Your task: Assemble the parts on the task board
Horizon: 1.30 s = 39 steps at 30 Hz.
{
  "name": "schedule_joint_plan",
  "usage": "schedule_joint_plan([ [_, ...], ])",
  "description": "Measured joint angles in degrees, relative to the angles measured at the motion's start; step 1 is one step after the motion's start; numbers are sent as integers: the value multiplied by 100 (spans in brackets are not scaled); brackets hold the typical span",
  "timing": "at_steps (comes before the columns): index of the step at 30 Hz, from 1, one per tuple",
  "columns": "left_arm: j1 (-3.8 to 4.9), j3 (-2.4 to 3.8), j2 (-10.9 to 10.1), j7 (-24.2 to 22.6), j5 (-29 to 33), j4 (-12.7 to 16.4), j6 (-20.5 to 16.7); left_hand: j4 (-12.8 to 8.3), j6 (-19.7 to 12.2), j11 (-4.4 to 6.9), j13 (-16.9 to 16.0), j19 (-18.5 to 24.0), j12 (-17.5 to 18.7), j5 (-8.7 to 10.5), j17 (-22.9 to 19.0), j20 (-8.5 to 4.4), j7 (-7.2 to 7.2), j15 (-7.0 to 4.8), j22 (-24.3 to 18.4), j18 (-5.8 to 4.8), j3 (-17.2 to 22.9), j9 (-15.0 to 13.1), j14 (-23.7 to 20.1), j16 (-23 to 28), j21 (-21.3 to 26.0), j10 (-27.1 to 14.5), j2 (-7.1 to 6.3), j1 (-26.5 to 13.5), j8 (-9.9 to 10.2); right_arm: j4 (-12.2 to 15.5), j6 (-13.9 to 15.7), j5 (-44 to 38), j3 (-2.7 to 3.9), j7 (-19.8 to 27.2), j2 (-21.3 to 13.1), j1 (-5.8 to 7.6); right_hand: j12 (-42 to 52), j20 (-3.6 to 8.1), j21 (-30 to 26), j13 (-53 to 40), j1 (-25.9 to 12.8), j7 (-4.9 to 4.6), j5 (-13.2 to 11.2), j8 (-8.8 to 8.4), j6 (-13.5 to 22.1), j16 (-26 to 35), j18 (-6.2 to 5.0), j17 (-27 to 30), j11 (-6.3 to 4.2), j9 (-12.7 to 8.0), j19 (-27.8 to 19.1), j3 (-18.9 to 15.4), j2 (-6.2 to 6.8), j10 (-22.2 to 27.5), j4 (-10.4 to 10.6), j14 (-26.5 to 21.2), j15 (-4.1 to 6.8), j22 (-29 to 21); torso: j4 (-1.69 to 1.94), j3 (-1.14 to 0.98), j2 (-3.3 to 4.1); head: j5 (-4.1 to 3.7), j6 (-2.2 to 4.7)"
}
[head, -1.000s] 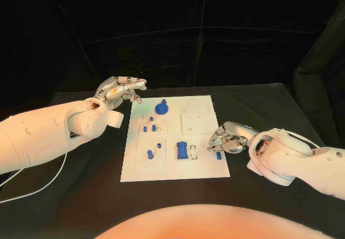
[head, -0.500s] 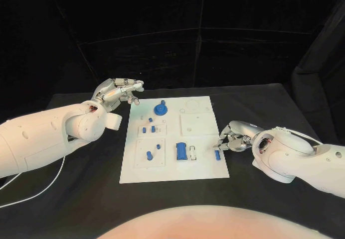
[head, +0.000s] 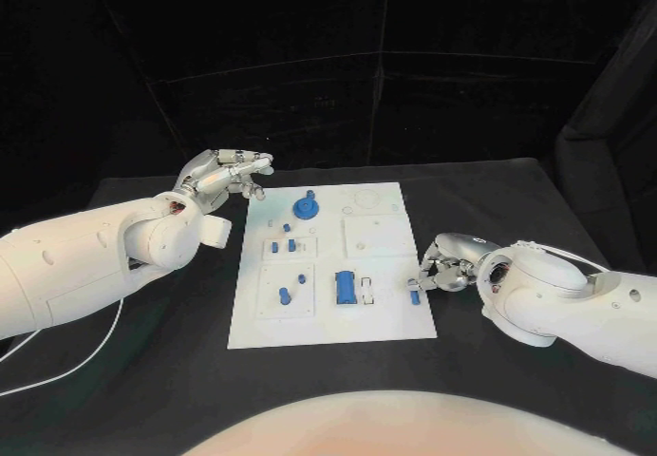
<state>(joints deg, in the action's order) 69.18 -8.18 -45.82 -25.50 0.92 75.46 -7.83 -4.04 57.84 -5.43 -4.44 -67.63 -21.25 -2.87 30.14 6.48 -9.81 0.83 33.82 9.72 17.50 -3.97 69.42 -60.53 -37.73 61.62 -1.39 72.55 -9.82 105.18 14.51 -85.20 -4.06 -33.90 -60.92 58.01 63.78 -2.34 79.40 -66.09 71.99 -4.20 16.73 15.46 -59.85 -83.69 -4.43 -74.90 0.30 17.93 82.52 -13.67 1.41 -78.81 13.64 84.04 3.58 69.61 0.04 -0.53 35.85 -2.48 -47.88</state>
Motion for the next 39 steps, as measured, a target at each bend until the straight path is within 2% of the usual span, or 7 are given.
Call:
schedule_joint_plan([
  [9, -8, 0, -12, 3, 0, -9, 5, 0, 0, 0, 0, 1, 0, 0, -5, -1, 0, 0, 1, 0, 0, 0, 0, 0, 0, 0, 0, 0, 0, -5, -172, -59, -1, -23, 133, -7, 0, 0, 0, -23, 28, 3, 0, 34, -38, 0, 0, 0, -21, 69, 0, -1, 23, -21, 1, 0, 43, 14, -5, 5, 0, -13, -19],
  [15, -11, 0, -14, 9, 0, -14, 13, 0, 0, 0, 1, 1, 0, 0, -5, -1, 0, 0, 1, 0, 0, 0, 0, 0, 0, 0, 0, 0, 0, -14, -247, -105, -1, -12, 206, -13, 0, 0, 0, -22, 325, 3, 0, 67, -38, 0, 0, -4, -42, 149, 0, 64, -24, 0, -64, 0, 43, 26, -5, 7, -3, -34, -19],
  [18, -11, 0, -14, 12, 0, -14, 18, 0, 0, 0, -1, 1, 0, 0, -5, -1, 0, 0, 1, 0, 0, 0, 0, 0, 0, 0, 0, 0, 0, -43, -320, -182, 2, -32, 244, -13, -100, 2, 0, 21, 617, 2, -51, 68, -40, 35, 0, -4, -62, 181, -2, 116, -39, 20, -233, 0, 43, 9, -2, 8, -3, -43, -25],
  [26, -11, 0, -16, 21, 0, -14, 34, 0, 0, 0, -4, 2, 0, 0, -16, -2, 0, 0, -4, 0, 0, 1, 0, 0, 0, 0, 0, 0, 0, -112, -559, -551, 37, -130, 410, -8, -211, 22, -1, 101, 1104, -29, -550, 54, 15, 37, -1, -3, -60, 259, -21, 320, -130, 63, -577, 0, 41, -31, 13, 9, -3, -66, -33],
  [34, -12, 0, -20, 36, 0, -11, 53, 0, 0, 0, -4, 2, 0, 0, -16, -2, 0, 0, -4, 0, 0, 0, 0, 0, 23, 0, 0, 0, 0, -121, -703, -844, 59, -177, 521, -21, -256, 21, -21, 116, 1346, -51, -654, -24, 35, 50, -1, -3, -60, 262, -21, 541, -257, 105, -792, -10, 29, -30, 23, 9, -3, -77, -37],
  [35, -12, 0, -22, 39, 0, -11, 56, 0, 0, 0, -3, 2, 0, 0, -16, -2, 0, 0, -4, 0, 0, 0, 0, 0, 23, 0, 0, 0, 0, -114, -707, -870, 60, -182, 522, -25, -256, 21, -21, 125, 1346, -51, -629, -55, 36, 62, -1, -3, -60, 262, -21, 576, -258, 105, -779, -10, 29, -30, 23, 9, -4, -79, -35],
  [39, -12, 0, -23, 48, 0, -12, 63, 0, 0, 0, -3, 2, 0, 0, -16, -2, 0, 0, -3, 0, 0, 1, 0, 0, 23, 0, 0, 0, 0, -84, -685, -889, 59, -205, 509, -37, -300, 21, -21, 158, 1202, -61, 204, -157, 45, 62, -1, -3, -60, 262, -21, 673, -396, 105, -528, -10, 28, -30, 22, 8, -7, -79, -27],
])
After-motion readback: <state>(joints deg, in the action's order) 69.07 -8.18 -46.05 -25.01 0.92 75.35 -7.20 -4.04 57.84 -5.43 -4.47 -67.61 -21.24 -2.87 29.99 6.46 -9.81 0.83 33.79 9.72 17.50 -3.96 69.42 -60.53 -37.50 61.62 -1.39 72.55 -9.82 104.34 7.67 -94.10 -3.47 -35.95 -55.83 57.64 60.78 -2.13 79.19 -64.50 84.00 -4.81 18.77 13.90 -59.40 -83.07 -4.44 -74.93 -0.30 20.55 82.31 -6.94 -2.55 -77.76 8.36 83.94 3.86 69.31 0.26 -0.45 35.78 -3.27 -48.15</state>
